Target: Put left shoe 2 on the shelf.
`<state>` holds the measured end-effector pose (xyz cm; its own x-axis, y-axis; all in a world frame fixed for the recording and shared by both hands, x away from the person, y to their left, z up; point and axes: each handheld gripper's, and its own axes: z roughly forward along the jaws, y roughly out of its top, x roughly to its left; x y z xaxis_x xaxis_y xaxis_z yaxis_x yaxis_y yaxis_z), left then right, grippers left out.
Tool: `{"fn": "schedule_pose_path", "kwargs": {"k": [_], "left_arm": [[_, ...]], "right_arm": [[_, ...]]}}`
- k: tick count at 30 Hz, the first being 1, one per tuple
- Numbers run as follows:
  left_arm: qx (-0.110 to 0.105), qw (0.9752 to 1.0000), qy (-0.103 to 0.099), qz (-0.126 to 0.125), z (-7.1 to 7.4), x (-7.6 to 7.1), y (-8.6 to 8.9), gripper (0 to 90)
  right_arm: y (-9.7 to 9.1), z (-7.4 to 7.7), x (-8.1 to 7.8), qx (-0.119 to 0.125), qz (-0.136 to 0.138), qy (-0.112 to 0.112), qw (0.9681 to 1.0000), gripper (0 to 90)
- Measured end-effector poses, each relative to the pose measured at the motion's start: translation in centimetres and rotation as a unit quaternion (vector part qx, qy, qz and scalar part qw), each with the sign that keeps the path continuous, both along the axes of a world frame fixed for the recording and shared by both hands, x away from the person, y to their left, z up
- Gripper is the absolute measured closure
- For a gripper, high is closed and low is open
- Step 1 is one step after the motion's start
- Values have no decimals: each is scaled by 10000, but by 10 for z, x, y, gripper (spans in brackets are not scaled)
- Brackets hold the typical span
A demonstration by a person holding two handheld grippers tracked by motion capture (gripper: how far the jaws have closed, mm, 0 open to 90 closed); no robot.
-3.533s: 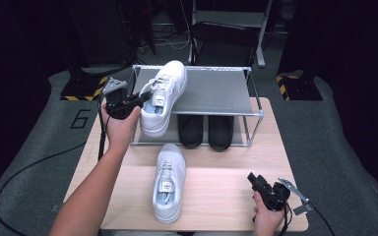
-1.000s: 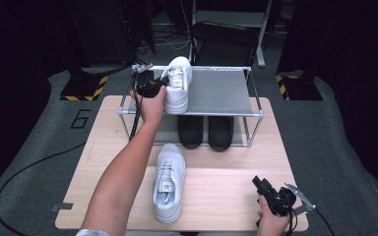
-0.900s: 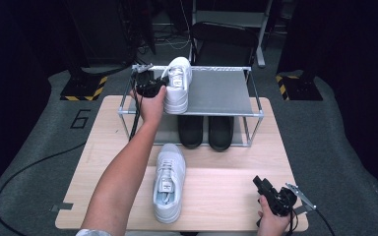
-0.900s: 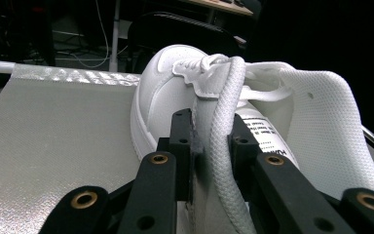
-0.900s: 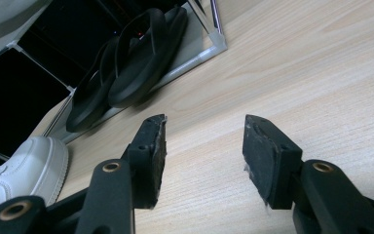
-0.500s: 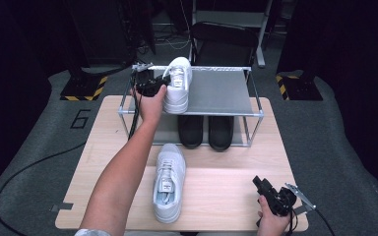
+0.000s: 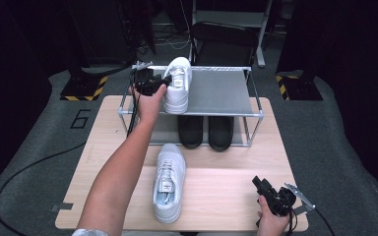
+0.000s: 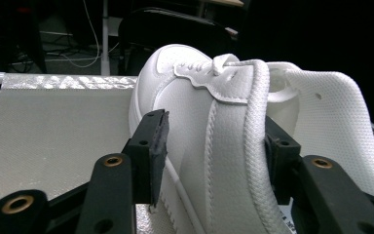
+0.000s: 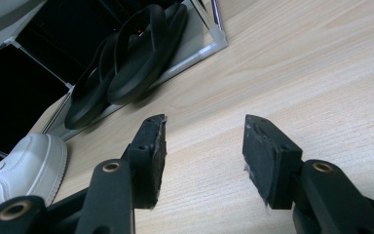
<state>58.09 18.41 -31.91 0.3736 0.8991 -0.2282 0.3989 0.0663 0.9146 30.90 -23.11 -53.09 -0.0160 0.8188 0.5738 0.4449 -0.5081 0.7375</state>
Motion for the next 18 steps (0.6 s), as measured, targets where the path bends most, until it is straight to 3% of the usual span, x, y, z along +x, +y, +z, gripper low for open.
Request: {"fn": "schedule_pose_path", "kwargs": {"k": [2, 5, 18], "left_arm": [[42, 10000, 14, -13, 2, 0, 1, 499], [5, 9999, -162, -39, 10, -1, 3, 459], [119, 9992, -332, -186, 36, -18, 4, 458]], "right_arm": [[1, 0, 0, 21, 1, 6, 10000, 508], [1, 0, 0, 36, 6, -8, 10000, 509], [3, 0, 1, -46, 29, -16, 10000, 506]]}}
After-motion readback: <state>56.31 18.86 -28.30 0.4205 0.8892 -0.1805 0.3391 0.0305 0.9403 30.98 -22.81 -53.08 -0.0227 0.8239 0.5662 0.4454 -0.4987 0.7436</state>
